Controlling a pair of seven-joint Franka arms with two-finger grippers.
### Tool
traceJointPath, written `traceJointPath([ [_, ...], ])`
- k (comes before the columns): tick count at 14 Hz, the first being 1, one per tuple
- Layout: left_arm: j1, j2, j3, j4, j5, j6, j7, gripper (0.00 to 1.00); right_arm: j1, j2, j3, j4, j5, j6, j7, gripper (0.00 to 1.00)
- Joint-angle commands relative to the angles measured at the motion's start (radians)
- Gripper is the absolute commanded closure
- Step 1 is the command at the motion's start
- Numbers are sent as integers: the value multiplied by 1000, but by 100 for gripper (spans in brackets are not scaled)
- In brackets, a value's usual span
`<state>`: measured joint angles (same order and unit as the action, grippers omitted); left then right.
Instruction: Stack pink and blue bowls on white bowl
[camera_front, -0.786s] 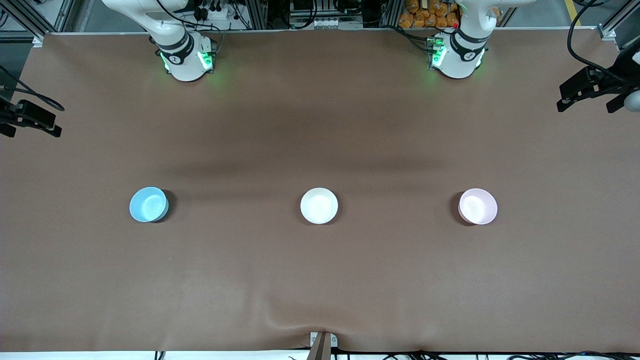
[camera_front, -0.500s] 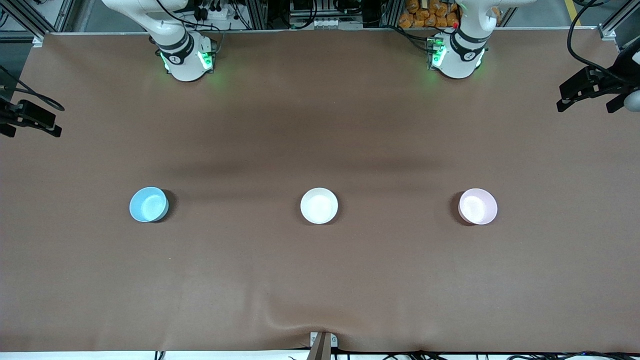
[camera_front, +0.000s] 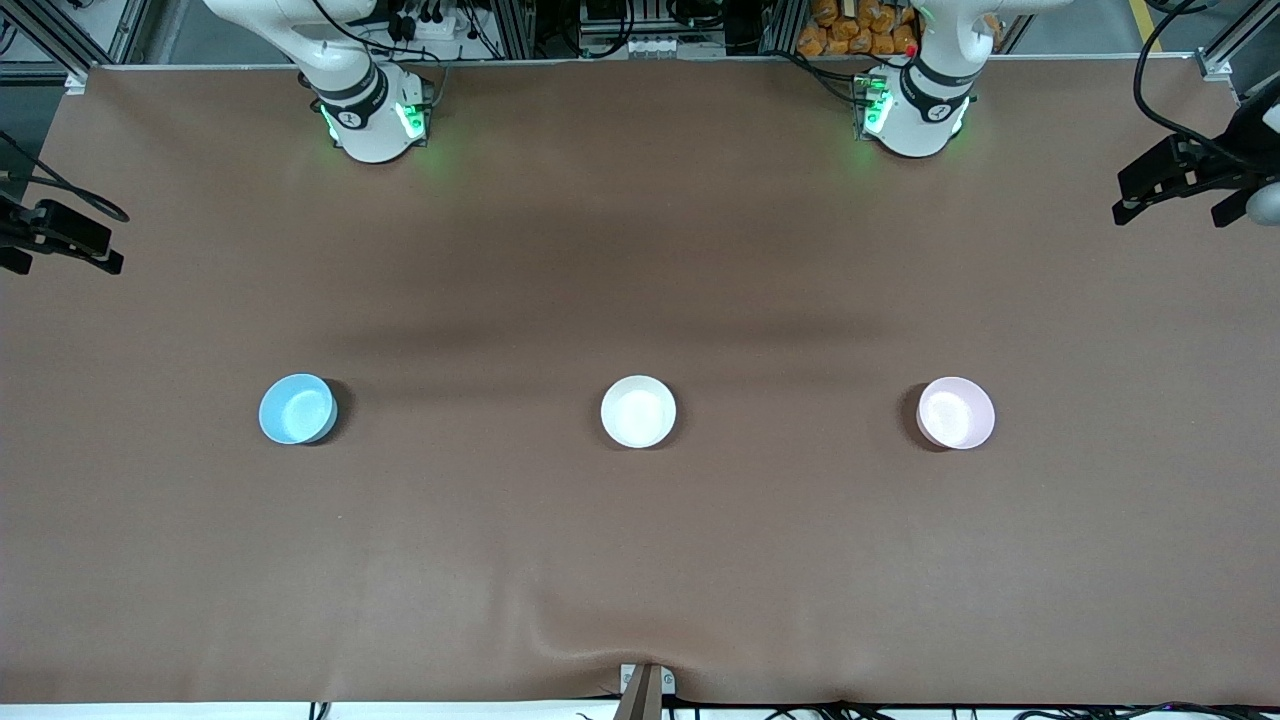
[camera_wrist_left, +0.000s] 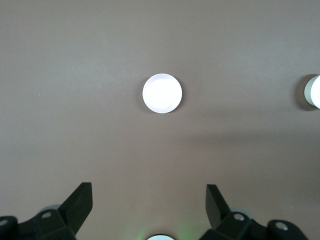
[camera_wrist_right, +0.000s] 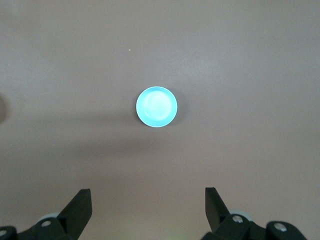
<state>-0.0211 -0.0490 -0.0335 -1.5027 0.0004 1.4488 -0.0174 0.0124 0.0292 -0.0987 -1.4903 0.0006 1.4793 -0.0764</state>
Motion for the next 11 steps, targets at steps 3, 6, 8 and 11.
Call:
traceJointPath([
  [3, 12, 29, 0, 15, -10, -11, 19, 0, 0, 0, -4, -1, 1, -2, 4, 0],
  [6, 12, 89, 3, 21, 0, 7, 17, 0, 1, 8, -4, 2, -2, 9, 3, 0],
  [8, 10, 138, 6, 16, 12, 56, 17, 0, 3, 37, -4, 7, -7, 12, 3, 0],
  [11, 33, 227, 4, 10, 35, 113, 20, 0, -11, 81, -6, 9, 4, 53, 3, 0],
])
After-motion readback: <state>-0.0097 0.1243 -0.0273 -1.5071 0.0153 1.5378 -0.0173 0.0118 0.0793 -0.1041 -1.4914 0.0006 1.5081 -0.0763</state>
